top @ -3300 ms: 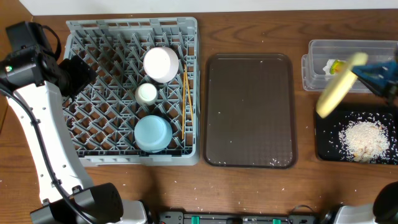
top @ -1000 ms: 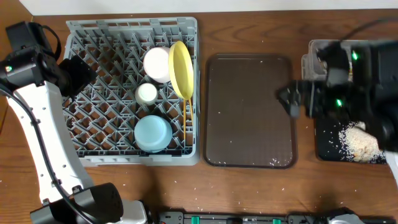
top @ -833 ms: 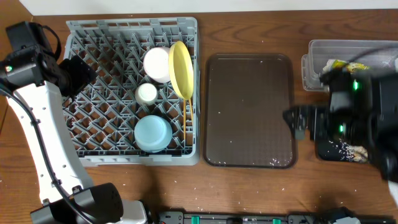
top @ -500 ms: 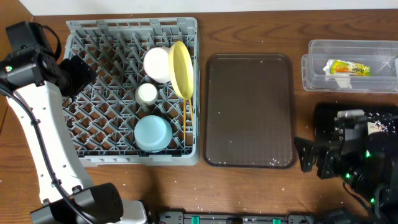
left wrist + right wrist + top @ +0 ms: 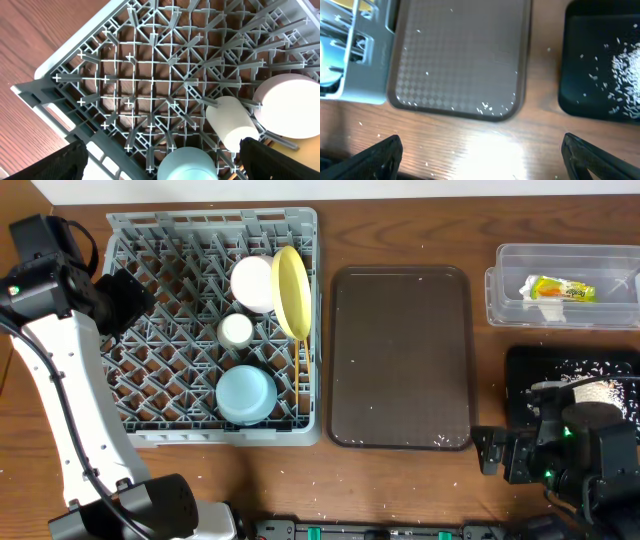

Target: Sort waste into correct bins and load items into the dishwasher

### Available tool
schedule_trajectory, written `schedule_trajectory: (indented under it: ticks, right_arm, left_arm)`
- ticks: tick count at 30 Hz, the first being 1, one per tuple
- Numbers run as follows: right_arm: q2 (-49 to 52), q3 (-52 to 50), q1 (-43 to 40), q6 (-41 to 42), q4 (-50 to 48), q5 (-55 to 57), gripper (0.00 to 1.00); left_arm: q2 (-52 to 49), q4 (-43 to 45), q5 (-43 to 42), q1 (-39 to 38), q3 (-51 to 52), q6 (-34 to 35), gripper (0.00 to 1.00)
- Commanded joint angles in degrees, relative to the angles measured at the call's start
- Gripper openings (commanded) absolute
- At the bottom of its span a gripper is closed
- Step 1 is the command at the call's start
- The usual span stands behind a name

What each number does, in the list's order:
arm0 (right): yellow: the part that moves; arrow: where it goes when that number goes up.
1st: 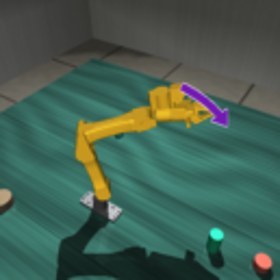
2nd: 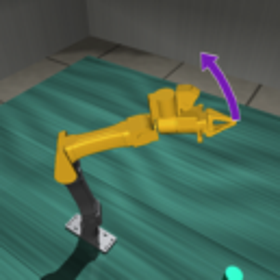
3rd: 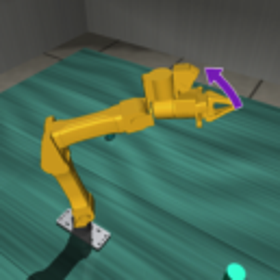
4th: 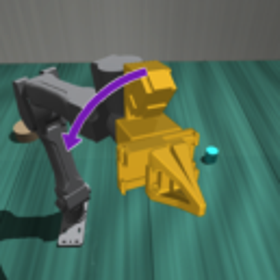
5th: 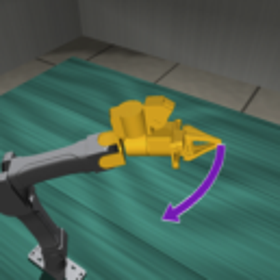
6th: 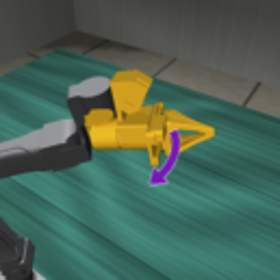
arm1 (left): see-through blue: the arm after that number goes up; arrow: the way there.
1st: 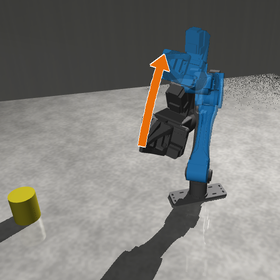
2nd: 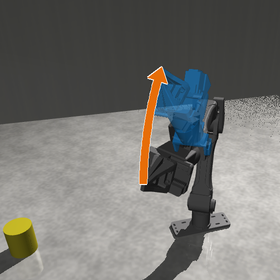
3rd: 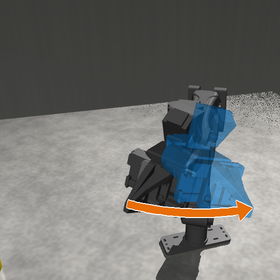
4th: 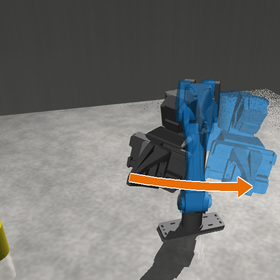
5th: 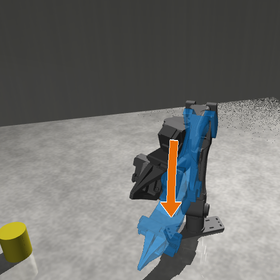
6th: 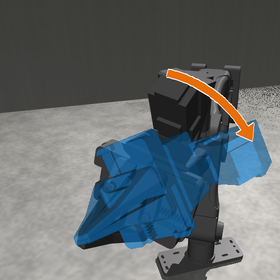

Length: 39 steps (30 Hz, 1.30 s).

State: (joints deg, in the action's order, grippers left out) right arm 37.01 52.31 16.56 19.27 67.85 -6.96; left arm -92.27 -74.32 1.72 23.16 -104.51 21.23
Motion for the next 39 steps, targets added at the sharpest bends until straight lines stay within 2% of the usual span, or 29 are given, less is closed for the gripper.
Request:
schedule_trajectory:
  ticks: [1,4,9,24,30,39]
  right_arm:
    - [-0.2,-0.4,0.5,-2.2,-0.4,1.2,0.99]
    - [-0.5,-0.7,0.5,-4.8,-1.7,1.2,0.99]
    - [-3.4,-6.0,-1.7,-7.6,-10.2,1.1,0.99]
    - [-27.9,-41.1,-6.7,-6.0,-50.4,3.1,0.99]
    - [-33.0,-47.6,-8.4,-5.2,-57.0,3.1,0.99]
    - [-34.1,-52.1,-12.4,-7.9,-64.9,3.1,0.99]
  left_arm:
    - [-0.2,0.0,0.5,0.2,-0.5,0.5,0.98]
    - [-0.2,0.0,0.5,0.2,-0.5,0.5,0.98]
    - [-0.2,0.0,0.5,0.2,-0.5,0.5,0.98]
    - [-0.2,0.0,0.5,0.2,-0.5,0.5,0.98]
    - [-0.2,0.0,0.5,0.2,-0.5,0.5,0.98]
    - [-0.2,0.0,0.5,0.2,-0.5,0.5,0.98]
